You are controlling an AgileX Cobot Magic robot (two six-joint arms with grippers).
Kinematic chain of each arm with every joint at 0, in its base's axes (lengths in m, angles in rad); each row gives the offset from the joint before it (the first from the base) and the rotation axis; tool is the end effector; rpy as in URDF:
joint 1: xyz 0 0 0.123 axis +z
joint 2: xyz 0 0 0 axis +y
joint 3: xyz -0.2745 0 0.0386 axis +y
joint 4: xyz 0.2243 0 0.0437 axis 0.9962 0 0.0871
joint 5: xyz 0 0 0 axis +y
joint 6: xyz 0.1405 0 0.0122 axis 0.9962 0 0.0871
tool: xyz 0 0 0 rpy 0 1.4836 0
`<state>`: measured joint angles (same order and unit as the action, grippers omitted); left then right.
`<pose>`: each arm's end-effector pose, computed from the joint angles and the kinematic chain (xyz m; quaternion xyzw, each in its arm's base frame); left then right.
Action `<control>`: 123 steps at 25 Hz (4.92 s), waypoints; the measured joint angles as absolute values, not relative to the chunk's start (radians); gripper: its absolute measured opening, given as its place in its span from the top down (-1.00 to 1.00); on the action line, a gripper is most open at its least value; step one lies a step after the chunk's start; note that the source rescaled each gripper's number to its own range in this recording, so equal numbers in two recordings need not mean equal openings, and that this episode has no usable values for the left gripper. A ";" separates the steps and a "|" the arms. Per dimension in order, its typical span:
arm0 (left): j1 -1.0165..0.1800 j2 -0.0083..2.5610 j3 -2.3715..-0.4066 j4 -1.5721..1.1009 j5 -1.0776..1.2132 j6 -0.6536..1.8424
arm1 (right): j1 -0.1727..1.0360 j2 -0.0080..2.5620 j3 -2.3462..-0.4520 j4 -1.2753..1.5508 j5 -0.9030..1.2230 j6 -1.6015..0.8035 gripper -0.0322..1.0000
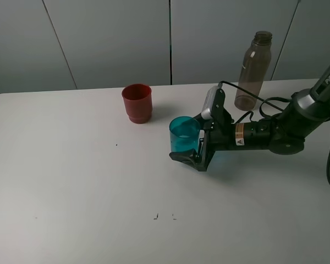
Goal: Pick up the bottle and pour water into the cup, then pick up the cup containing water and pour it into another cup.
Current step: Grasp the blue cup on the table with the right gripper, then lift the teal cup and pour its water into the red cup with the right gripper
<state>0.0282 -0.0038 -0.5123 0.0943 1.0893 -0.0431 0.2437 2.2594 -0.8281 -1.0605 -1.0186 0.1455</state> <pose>0.0229 0.0124 0.2438 -0.0334 0.8549 0.0432 0.5160 0.3168 0.1867 0.0354 -0.5005 0.6770 0.2887 0.4559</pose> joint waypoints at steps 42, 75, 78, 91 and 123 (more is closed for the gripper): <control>0.028 -0.004 -0.512 0.094 1.089 -0.041 | 0.247 2.244 -0.828 -1.045 -1.033 0.119 0.81; 0.028 -0.004 -0.512 0.094 1.089 -0.045 | 0.314 2.086 -1.098 -0.958 -0.678 0.520 0.81; 0.028 -0.004 -0.512 0.094 1.089 -0.045 | 0.326 2.086 -1.156 -0.944 -0.656 0.553 0.81; 0.028 -0.004 -0.512 0.094 1.089 -0.045 | 0.389 2.180 -1.432 -0.896 -0.469 0.677 0.81; 0.028 -0.004 -0.512 0.094 1.089 -0.045 | 0.416 2.376 -1.679 -0.901 -0.407 0.460 0.81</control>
<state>0.0282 -0.0038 -0.5123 0.0943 1.0893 -0.0449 0.4160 2.3759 -1.6787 -0.9014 -0.4073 0.4605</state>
